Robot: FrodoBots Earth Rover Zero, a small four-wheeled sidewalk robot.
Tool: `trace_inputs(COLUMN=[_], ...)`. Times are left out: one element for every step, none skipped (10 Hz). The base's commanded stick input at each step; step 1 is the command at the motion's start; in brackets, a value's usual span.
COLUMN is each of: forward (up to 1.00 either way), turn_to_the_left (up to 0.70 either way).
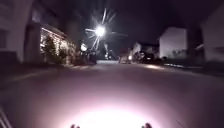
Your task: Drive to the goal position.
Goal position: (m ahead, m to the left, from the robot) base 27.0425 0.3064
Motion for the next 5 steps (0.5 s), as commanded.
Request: trace_inputs(forward=[1.0, 1.0, 1.0, 1.0, 1.0], turn_to_the_left=[0.0, 0.0, 0.0, 0.0, 0.0])
